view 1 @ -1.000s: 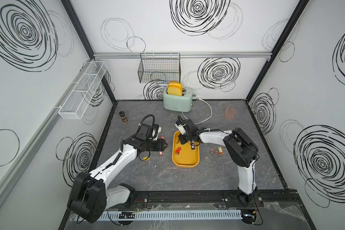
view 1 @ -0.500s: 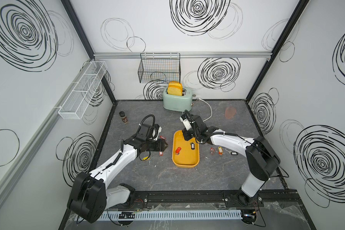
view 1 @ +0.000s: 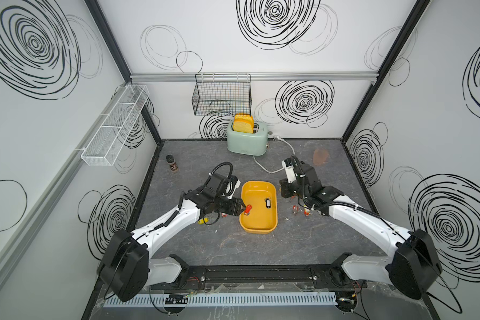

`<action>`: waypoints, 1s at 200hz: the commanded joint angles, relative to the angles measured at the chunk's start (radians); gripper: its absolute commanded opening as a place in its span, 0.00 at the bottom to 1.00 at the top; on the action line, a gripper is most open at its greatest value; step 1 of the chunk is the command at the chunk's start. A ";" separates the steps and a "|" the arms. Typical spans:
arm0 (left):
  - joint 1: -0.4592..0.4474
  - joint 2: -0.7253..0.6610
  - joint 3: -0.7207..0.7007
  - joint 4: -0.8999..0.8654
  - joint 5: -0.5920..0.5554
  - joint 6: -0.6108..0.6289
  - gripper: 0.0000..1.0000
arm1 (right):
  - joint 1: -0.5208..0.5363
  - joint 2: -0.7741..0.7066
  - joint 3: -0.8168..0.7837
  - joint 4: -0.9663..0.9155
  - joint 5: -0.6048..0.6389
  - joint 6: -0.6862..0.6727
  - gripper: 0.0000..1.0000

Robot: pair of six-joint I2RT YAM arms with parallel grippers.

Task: Take the keys out of the storage box
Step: Pick up the key from the storage box, then place the key at the center of the board.

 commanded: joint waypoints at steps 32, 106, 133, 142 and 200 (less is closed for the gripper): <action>-0.042 0.039 0.051 0.039 -0.017 0.023 0.60 | -0.027 -0.180 -0.136 -0.191 0.064 0.155 0.00; -0.064 0.068 0.069 0.041 -0.033 0.021 0.60 | 0.020 -0.215 -0.237 -0.311 0.045 0.384 0.00; -0.065 0.063 0.060 0.041 -0.036 0.021 0.60 | 0.030 -0.202 -0.257 -0.365 0.057 0.438 0.00; -0.064 0.062 0.059 0.037 -0.036 0.023 0.60 | 0.037 -0.198 -0.257 -0.374 0.055 0.453 0.00; -0.063 0.066 0.061 0.024 -0.041 0.035 0.60 | 0.085 -0.206 -0.346 -0.397 0.005 0.543 0.00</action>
